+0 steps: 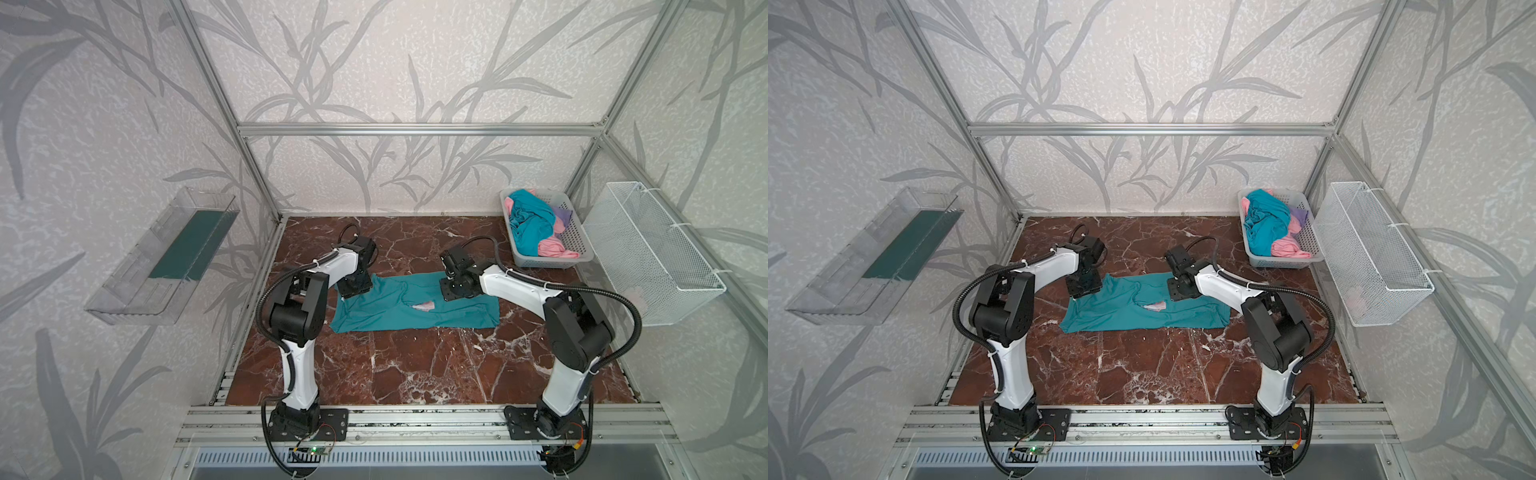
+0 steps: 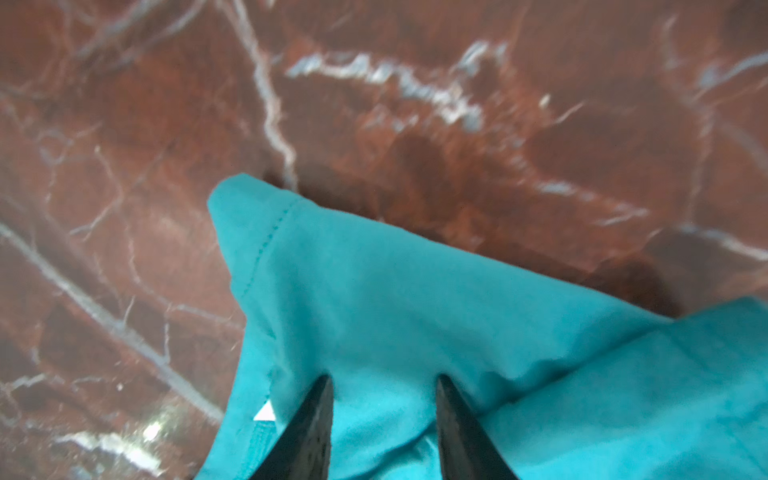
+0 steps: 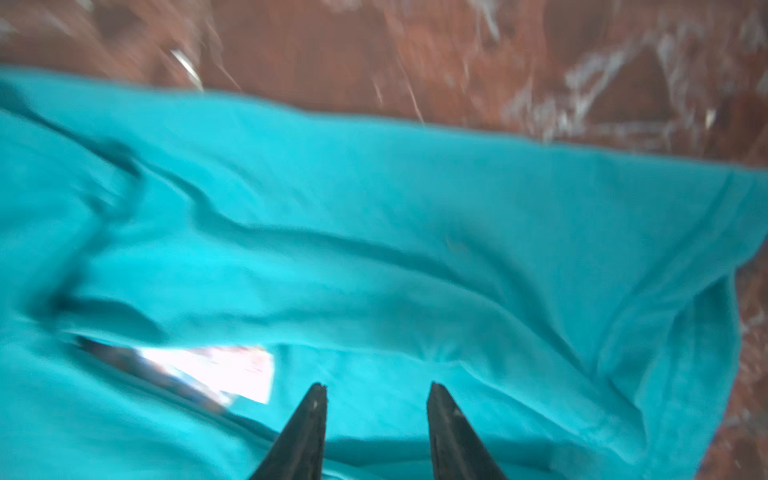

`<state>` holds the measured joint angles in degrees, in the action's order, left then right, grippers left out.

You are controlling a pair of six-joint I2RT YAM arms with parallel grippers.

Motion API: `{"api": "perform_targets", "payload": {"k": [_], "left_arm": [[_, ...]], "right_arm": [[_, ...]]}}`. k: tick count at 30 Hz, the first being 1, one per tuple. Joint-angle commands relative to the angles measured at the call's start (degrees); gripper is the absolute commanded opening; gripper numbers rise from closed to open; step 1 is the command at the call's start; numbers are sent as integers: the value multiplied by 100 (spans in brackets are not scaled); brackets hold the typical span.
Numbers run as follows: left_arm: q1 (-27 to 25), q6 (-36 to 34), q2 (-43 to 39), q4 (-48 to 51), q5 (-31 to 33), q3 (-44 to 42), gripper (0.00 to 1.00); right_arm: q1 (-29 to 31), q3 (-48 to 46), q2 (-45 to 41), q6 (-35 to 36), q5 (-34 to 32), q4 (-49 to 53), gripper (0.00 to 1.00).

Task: Fold and stack the t-shirts

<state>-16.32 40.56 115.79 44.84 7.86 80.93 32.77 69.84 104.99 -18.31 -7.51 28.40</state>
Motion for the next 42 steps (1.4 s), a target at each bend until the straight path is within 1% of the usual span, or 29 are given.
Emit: {"api": "perform_targets", "payload": {"k": [1, 5, 9, 11, 13, 15, 17, 20, 24, 26, 29, 31, 34, 36, 38, 40, 42], "left_arm": [[23, -86, 467, 113, -28, 207, 43], [35, -284, 795, 130, -112, 711, 43], [86, -592, 1260, 263, -158, 1622, 43], [137, -706, 1513, 342, -204, 2132, 43], [135, -784, 1746, 522, -137, 2647, 43], [143, -840, 1946, 644, -118, 3074, 43], [148, -889, 2115, 640, -150, 3355, 43], [163, -935, 2457, 746, -260, 3885, 43], [155, -968, 2811, 753, -646, 4392, 43], [146, -962, 2876, 632, -898, 4511, 43], [145, -986, 2885, 483, -1262, 4749, 43], [123, -1051, 2860, 518, -1379, 5063, 43], [102, -1125, 2747, 702, -1594, 5624, 44], [94, -1121, 2507, 779, -1713, 5776, 45], [94, -1120, 2126, 777, -1668, 5612, 45], [101, -1120, 1655, 700, -1511, 5167, 45], [115, -1129, 1135, 575, -1338, 4543, 46]], "right_arm": [[-42, -341, 24, 39, -309, 315, 43], [-43, -630, -89, -54, -235, 284, 43], [53, -833, -171, -60, 108, 285, 41], [354, -922, -236, 80, 8, 251, 40], [801, -955, -268, 324, -76, 216, 40], [1341, -947, -245, 655, 31, 118, 39], [1780, -913, -172, 926, 378, -49, 39], [2224, -768, -14, 1200, 1186, -404, 41], [2444, -160, 308, 1205, 2092, -633, 42], [2444, 195, 436, 1095, 2349, -695, 43], [2435, 639, 458, 1037, 2535, -670, 45], [2435, 779, 351, 1015, 2590, -592, 46], [2435, 724, 61, 972, 2495, -457, 47], [2440, 556, -181, 914, 2441, -344, 47], [2457, 315, -415, 833, 2355, -251, 47], [2470, 38, -625, 743, 2259, -175, 47], [2471, -248, -690, 639, 2211, -86, 48]]}}
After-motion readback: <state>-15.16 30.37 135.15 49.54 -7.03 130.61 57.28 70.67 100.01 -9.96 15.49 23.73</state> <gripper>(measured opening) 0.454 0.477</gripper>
